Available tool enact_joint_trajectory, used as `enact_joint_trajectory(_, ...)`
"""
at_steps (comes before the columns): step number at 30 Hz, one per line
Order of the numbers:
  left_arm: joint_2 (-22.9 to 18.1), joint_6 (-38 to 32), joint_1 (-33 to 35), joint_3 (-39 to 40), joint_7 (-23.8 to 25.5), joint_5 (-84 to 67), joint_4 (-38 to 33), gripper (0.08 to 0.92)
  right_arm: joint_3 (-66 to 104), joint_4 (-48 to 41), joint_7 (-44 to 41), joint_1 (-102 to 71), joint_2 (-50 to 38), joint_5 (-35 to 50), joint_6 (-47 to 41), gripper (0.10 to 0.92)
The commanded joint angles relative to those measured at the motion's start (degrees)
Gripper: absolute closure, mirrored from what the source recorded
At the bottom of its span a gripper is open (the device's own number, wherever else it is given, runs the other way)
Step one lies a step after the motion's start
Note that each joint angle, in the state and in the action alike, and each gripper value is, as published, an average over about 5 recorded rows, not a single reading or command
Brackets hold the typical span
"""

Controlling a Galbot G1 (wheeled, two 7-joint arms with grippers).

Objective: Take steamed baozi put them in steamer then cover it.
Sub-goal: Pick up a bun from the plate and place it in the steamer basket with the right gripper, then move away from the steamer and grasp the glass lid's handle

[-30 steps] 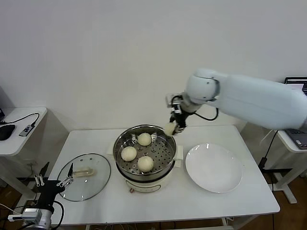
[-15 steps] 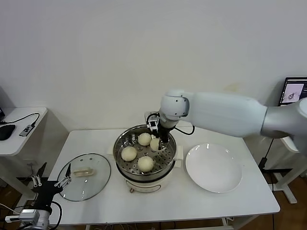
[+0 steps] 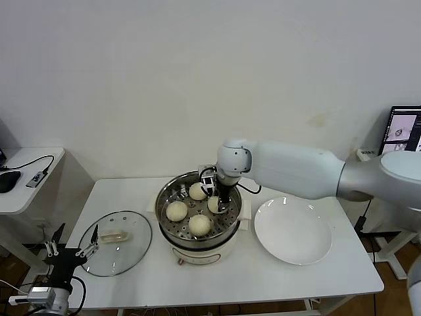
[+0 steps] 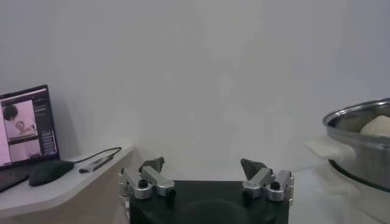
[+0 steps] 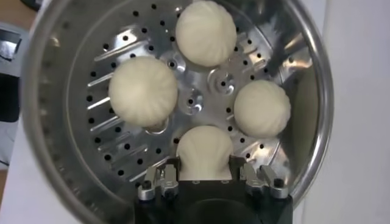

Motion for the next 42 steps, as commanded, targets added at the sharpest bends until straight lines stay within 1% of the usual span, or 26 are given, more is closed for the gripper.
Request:
enact_joint_trajectory(1,0.0,0.0,0.0,0.0,0.1,0.0,0.1,0.177,2.9,0.8,0.6,-0.6,-1.2,-0.1,0.0,0.454)
enact_joint_trajectory(8,0.2,-0.1,-0.3,0.0,0.3,0.0,0.6,0.177,6.5,9.4,1.8,4.4,-9.1,4.3,-1.1,0.263)
enact_joint_trajectory(11,0.2,-0.1,-0.4,0.0,0.3,0.0,0.7,0.177,9.1,14.3,6.2,3.9,-14.3,8.1,-1.5,0.214)
enact_joint_trajectory(15,0.1,-0.1,-0.4,0.1,0.3,0.1,0.7,0.177,15.3,20.9,17.7,-2.1,-20.6,16.3,-0.3,0.203)
enact_joint_trajectory(17,0.1,-0.2,-0.4,0.2,0.3,0.2,0.8,0.177,20.2,24.1,25.8,-8.0,-24.2,21.1,2.0,0.203)
enact_joint_trajectory(19,0.1,-0.2,-0.3,0.2,0.3,0.3,0.8,0.177,25.5,26.7,33.0,-14.5,-27.6,23.7,5.1,0.202)
enact_joint_trajectory(21,0.1,-0.2,-0.3,0.2,0.2,0.5,0.9,0.177,30.7,28.9,38.9,-21.3,-30.5,24.3,9.1,0.202)
enact_joint_trajectory(23,0.0,-0.3,-0.4,0.3,0.2,0.7,1.1,0.177,36.7,30.0,43.4,-29.1,-32.9,23.1,14.5,0.203)
enact_joint_trajectory(25,-0.1,-0.4,-0.4,0.5,0.2,0.9,1.2,0.177,43.3,29.9,45.8,-37.0,-33.9,20.9,19.8,0.203)
enact_joint_trajectory(30,-0.8,-0.7,-0.5,1.3,0.1,2.0,1.1,0.177,61.3,28.1,47.6,-56.1,-32.2,13.6,30.2,0.203)
enact_joint_trajectory(36,-1.8,-1.8,0.0,2.4,-0.7,4.5,1.3,0.177,84.0,28.5,45.8,-78.4,-22.8,1.4,39.2,0.203)
enact_joint_trajectory(40,-3.1,-2.0,-0.4,4.0,-3.1,9.1,1.8,0.177,96.3,28.2,42.9,-90.2,-15.5,-8.4,44.5,0.203)
enact_joint_trajectory(42,-3.7,-2.1,-1.0,4.9,-4.7,12.6,2.4,0.177,101.1,28.2,41.3,-94.5,-11.4,-10.9,46.4,0.203)
